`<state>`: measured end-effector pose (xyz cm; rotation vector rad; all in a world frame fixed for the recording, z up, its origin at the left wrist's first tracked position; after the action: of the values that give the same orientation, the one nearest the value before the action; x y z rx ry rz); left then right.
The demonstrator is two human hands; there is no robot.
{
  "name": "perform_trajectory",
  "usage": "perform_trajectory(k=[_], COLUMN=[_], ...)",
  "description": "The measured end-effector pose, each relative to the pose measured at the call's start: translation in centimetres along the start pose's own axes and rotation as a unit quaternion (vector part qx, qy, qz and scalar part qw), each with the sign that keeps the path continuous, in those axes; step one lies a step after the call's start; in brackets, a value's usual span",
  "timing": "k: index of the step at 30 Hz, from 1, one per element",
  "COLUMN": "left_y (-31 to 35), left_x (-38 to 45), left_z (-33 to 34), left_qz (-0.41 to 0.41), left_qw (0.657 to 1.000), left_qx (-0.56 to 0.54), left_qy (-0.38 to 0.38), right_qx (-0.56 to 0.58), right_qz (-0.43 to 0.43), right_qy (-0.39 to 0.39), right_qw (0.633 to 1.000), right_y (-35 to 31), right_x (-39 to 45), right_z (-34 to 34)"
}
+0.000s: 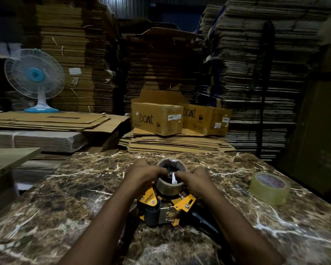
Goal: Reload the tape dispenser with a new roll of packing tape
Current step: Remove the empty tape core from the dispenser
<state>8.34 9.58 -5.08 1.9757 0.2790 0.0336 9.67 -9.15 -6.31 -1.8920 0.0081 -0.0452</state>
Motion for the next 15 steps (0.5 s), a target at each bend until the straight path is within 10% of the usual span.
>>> perform_trajectory(k=[10,15], left_y=[1.0,1.1], left_x=[-1.7,-2.0], left_z=[0.2,0.8], left_qz=[0.023,0.015], left_qw=[0.994,0.999], left_qx=[0.093,-0.038], left_qy=[0.055,0.0], right_qx=[-0.108,0.053], right_qz=[0.012,-0.004], right_qy=[0.047,0.035], right_qw=[0.993,0.998], right_y=[-0.4,-0.1], right_x=[-0.8,-0.3], right_z=[-0.7,-1.3])
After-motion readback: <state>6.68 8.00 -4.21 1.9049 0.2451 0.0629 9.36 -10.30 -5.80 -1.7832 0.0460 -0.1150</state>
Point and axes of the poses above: each hand's wrist, its own x-axis towards the middle knuckle, its own z-axis out of the palm, y = z × x, the point moved 10 cm from there along x, towards the middle knuckle, and after that the axes turned 2 degrees about x, right-handed, at the moved point
